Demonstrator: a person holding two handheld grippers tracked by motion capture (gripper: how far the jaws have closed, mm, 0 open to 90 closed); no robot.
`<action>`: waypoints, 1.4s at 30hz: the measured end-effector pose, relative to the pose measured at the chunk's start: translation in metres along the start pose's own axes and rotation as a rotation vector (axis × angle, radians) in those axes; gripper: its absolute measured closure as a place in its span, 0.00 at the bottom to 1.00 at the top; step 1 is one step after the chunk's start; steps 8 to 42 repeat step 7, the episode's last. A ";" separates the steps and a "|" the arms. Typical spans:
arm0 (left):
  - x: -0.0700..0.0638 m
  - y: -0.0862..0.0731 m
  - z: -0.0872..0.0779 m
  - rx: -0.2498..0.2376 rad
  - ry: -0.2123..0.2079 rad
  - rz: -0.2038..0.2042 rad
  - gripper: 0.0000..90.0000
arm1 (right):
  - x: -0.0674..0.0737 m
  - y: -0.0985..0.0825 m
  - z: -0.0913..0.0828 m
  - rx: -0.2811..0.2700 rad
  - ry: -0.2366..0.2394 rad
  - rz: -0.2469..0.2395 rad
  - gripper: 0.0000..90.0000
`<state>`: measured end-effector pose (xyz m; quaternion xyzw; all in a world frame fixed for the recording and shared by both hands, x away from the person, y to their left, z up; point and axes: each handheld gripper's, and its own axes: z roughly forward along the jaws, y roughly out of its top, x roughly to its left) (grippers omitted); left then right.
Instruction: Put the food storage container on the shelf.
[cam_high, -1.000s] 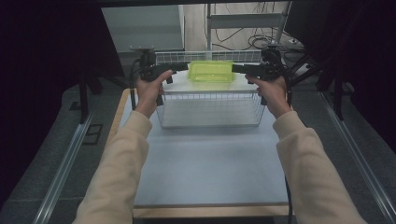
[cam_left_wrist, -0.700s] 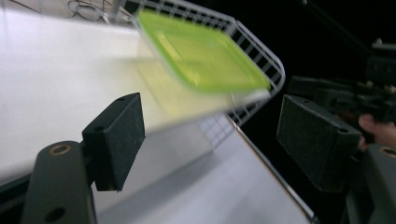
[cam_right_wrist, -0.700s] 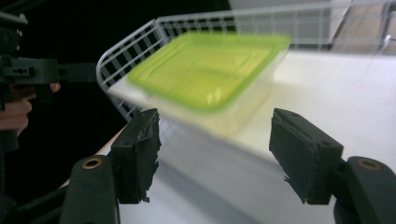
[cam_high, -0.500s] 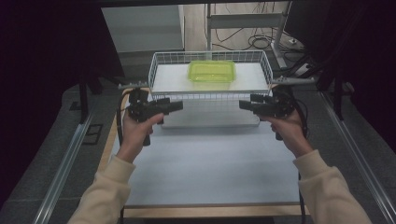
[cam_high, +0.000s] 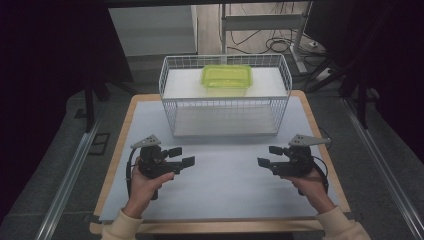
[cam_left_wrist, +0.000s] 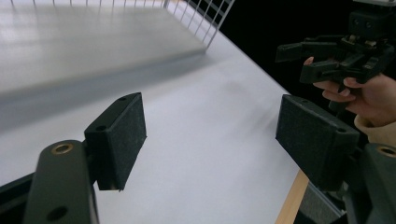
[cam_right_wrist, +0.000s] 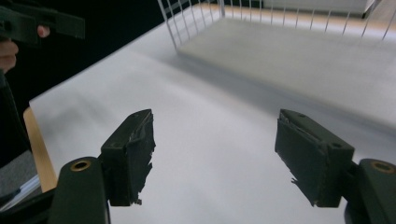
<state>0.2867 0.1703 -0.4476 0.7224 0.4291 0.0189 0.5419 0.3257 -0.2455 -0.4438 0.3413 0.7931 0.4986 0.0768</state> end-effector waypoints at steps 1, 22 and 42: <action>0.001 -0.001 0.001 0.011 0.004 0.007 0.27 | 0.000 -0.002 0.001 0.004 0.001 0.000 0.31; 0.000 -0.002 0.002 0.001 0.001 0.001 0.27 | 0.000 -0.003 0.000 -0.014 0.002 -0.008 0.30; 0.000 -0.002 0.002 0.001 0.001 0.001 0.27 | 0.000 -0.003 0.000 -0.014 0.002 -0.008 0.30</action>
